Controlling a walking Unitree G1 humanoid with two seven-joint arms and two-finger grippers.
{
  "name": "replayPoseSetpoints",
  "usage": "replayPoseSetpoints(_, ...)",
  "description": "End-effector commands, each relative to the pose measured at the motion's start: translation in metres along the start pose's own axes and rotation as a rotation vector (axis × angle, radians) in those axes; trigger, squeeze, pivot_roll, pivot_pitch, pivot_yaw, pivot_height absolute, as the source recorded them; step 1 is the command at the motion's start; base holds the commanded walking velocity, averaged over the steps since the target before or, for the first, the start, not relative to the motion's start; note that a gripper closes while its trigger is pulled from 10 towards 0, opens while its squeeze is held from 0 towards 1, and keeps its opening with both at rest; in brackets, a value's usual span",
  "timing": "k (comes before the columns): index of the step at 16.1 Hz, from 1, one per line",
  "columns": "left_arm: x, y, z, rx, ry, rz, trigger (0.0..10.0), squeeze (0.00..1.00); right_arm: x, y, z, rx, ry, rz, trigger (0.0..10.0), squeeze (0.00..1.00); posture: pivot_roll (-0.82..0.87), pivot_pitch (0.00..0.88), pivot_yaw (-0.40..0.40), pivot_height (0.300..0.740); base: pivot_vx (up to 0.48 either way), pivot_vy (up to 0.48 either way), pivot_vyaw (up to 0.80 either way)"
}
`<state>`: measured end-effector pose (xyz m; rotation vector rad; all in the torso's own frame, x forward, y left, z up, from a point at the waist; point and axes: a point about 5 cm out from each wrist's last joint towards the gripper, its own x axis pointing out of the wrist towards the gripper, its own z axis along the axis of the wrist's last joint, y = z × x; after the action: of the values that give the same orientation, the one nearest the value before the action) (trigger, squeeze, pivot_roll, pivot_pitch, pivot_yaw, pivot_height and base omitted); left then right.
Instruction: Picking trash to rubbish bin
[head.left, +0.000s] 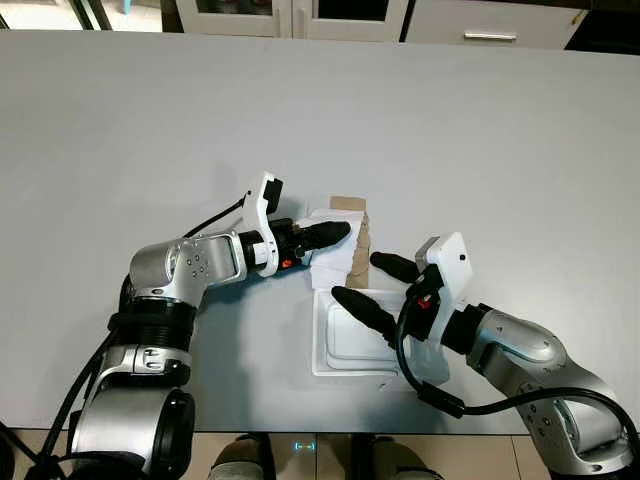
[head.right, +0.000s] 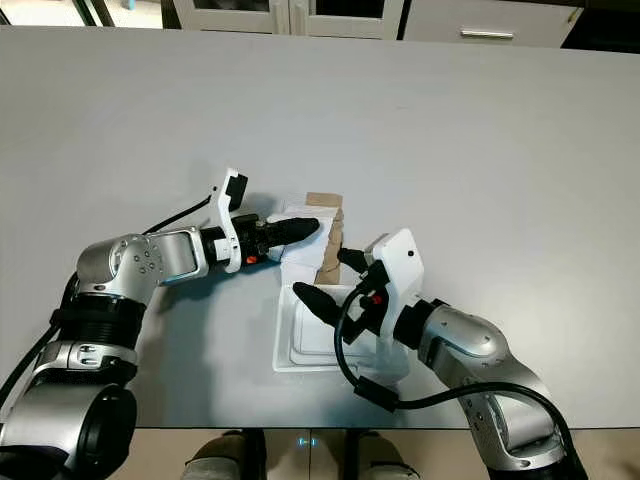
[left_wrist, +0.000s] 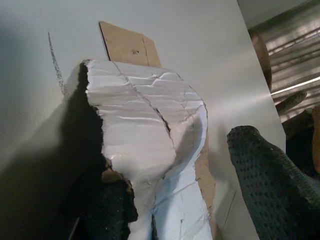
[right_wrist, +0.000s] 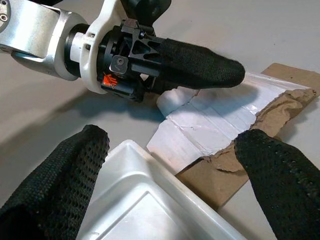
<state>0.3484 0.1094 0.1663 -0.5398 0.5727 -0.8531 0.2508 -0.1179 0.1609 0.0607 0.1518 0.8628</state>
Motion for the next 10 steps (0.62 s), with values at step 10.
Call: replayPoseSetpoints(10, -0.0044, 0.0166, -0.0174, -0.014, 0.105, 0.07, 0.0, 0.0, 0.001, 0.0021, 0.0004, 0.015, -0.009, 0.002, 10.0, 0.0, -0.13, 0.269, -0.016, 0.74, 0.0, 0.0, 0.0)
